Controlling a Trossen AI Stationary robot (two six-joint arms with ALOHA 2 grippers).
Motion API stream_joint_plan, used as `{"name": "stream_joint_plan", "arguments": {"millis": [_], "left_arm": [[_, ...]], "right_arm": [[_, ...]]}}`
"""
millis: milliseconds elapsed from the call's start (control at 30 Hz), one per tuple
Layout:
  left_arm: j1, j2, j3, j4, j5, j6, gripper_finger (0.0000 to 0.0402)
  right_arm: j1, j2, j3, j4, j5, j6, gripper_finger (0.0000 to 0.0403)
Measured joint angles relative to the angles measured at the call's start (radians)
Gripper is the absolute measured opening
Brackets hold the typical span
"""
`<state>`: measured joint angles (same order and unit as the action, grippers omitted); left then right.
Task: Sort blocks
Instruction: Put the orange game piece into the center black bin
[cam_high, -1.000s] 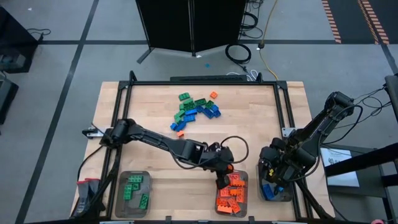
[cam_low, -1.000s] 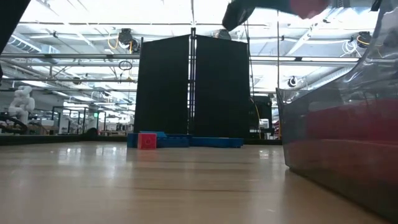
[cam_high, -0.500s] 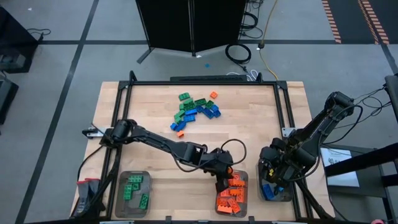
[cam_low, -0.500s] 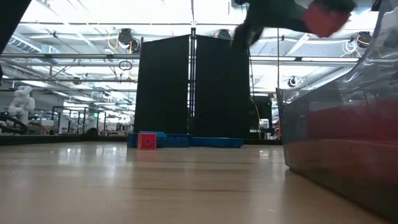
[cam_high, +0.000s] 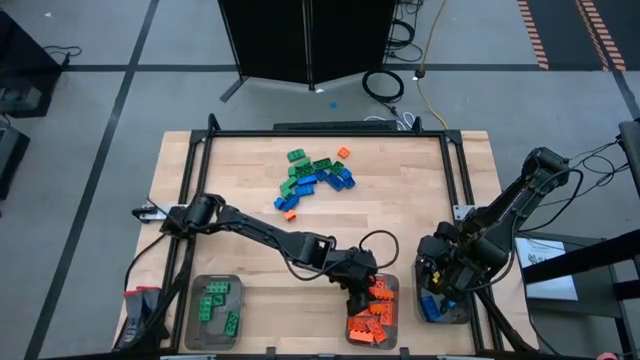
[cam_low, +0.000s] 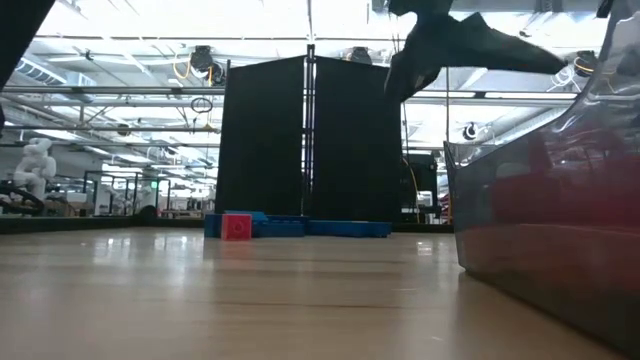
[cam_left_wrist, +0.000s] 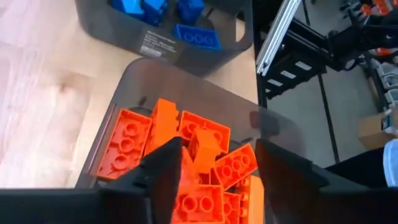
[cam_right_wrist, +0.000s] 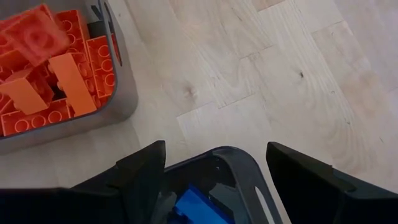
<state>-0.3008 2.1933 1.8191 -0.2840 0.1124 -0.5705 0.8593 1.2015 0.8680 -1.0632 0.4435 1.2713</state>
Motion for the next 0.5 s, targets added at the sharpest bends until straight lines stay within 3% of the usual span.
{"name": "stream_joint_plan", "arguments": {"millis": [200, 500], "left_arm": [[0.018, -0.007, 0.03, -0.049, -0.031, -0.001, 0.0234], [0.098, -0.126, 0.129, -0.713, -0.377, -0.091, 0.0236]], "right_arm": [[0.0, 0.0, 0.0, 0.001, -0.001, 0.0, 0.0274], [0.0, -0.001, 0.0, -0.003, 0.0, -0.001, 0.0274]]}}
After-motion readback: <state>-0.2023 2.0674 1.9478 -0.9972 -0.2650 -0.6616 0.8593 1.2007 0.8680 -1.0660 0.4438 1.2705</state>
